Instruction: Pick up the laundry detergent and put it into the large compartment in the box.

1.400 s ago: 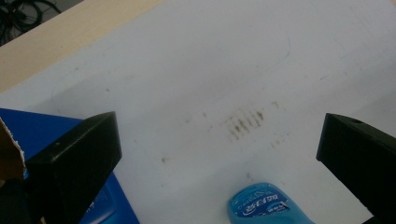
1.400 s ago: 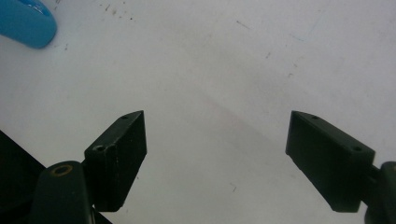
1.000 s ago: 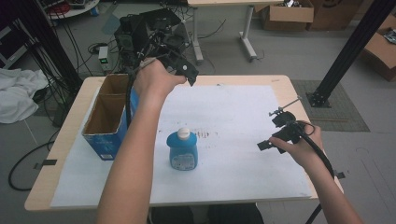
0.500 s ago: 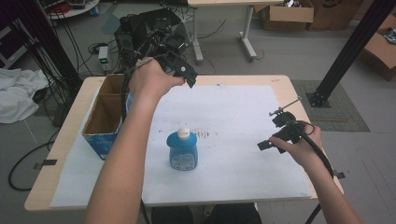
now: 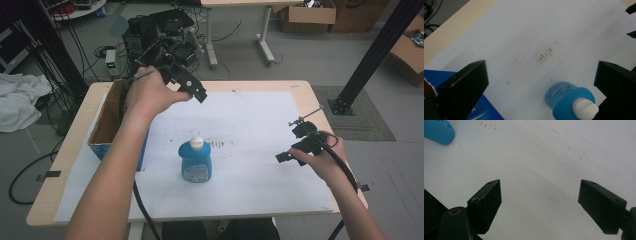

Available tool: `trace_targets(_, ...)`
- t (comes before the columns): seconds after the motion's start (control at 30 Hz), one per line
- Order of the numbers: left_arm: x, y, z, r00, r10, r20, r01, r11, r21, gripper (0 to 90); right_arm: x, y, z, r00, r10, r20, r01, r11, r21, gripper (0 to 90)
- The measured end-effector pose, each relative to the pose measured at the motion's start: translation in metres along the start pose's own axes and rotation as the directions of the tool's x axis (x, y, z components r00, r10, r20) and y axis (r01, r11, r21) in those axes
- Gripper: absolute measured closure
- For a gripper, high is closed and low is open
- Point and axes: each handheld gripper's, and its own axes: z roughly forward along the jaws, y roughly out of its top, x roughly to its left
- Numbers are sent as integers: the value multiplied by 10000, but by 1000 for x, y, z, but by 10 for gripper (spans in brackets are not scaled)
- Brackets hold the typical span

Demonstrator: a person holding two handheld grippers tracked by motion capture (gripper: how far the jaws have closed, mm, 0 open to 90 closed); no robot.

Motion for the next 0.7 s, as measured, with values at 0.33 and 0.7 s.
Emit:
trace_targets(0.33,-13,-15,-5,9867,1496,630,-1481,9886,-273,8,2,0,-1,9998,-184,-20,184,9998,-28,182)
trace_targets(0.7,-30,-34,3,9469,2954,1273,-3003,9536,213,4,1,-4,-2,9998,-208,-3,208,9997,-143,178)
